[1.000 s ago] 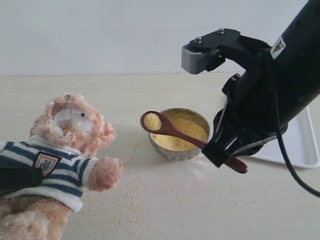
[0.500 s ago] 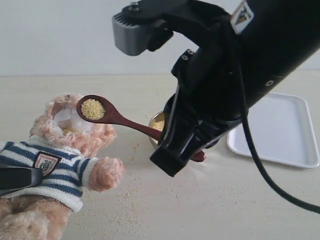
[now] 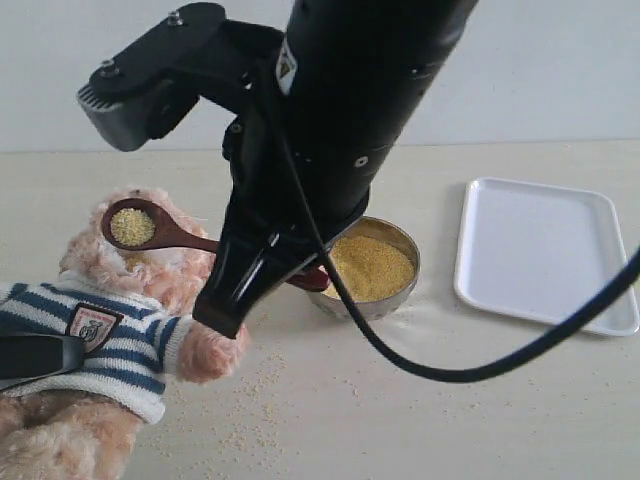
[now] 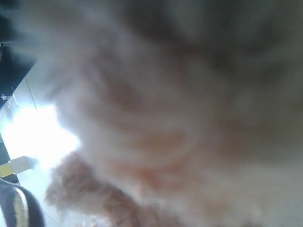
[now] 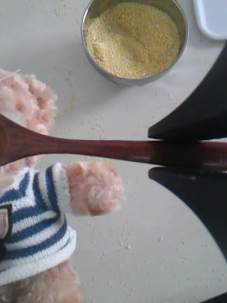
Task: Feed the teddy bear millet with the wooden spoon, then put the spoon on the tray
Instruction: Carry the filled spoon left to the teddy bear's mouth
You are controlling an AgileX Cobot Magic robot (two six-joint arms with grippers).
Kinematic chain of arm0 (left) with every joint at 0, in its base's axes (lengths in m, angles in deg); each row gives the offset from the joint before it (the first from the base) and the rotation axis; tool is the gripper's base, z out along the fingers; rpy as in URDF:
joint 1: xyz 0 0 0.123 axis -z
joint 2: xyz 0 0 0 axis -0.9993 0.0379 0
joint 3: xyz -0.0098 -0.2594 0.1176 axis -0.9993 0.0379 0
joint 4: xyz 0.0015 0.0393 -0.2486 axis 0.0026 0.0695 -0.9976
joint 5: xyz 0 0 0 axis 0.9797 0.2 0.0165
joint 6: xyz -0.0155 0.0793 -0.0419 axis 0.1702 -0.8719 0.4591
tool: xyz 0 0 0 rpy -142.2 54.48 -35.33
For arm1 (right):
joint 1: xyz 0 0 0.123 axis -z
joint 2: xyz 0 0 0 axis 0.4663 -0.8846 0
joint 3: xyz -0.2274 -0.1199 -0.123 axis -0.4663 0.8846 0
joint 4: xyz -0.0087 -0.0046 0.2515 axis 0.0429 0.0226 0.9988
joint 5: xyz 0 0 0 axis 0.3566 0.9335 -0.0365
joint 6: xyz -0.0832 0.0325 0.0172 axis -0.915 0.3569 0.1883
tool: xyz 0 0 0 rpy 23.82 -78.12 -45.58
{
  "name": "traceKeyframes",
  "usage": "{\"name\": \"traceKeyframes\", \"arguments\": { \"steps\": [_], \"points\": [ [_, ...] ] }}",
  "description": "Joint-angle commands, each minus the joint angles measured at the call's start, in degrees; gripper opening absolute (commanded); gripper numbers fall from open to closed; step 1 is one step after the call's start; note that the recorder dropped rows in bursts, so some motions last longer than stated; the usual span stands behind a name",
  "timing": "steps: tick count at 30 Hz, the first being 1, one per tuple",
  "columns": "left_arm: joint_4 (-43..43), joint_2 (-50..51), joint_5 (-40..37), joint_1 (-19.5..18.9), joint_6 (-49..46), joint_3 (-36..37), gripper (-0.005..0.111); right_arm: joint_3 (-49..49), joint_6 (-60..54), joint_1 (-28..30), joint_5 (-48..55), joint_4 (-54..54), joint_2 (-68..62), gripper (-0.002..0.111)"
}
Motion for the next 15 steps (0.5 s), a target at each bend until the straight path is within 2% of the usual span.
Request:
{"name": "traceKeyframes", "arguments": {
  "steps": [1, 15],
  "points": [
    [-1.31, -0.41, -1.26, -0.22, -0.26, 0.03, 0.005, -1.71, 1.22, -1.69, 0.36, -6.93, -2.77, 0.001],
    [-1.31, -0.41, -1.26, -0.22, -0.26, 0.03, 0.005, -1.68, 5.1, -10.42, 0.28, -33.93, -7.17, 0.001]
  ]
}}
